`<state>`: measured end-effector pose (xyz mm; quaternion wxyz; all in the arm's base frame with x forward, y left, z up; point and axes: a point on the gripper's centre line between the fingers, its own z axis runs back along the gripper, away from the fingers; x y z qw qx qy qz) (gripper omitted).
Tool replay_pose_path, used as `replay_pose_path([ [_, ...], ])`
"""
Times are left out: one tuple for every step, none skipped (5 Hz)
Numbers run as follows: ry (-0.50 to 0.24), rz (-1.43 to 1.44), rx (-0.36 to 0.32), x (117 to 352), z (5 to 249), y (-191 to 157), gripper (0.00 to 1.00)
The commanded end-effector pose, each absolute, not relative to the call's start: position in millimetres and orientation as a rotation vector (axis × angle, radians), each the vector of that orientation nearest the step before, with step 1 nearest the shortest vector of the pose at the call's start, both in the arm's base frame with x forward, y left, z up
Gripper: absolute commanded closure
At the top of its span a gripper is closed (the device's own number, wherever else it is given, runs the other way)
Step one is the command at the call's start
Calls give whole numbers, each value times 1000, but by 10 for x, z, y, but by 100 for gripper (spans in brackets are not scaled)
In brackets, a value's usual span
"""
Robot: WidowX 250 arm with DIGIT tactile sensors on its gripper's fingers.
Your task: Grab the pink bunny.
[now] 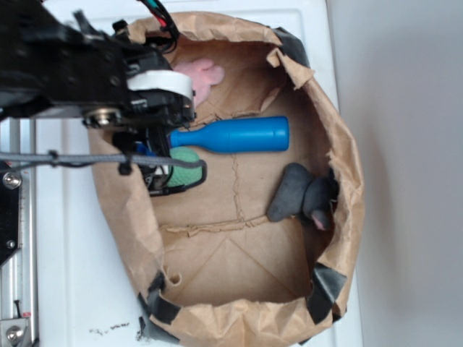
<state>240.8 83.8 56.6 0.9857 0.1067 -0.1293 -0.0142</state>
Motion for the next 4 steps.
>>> replay_pose_path([
  [-330, -46, 277, 2552, 626, 861, 0],
  [-352, -41, 288, 2547, 674, 833, 0],
  [-379, -14, 279, 2522, 734, 831, 100],
  [-389, -5, 275, 2513, 794, 831, 100],
])
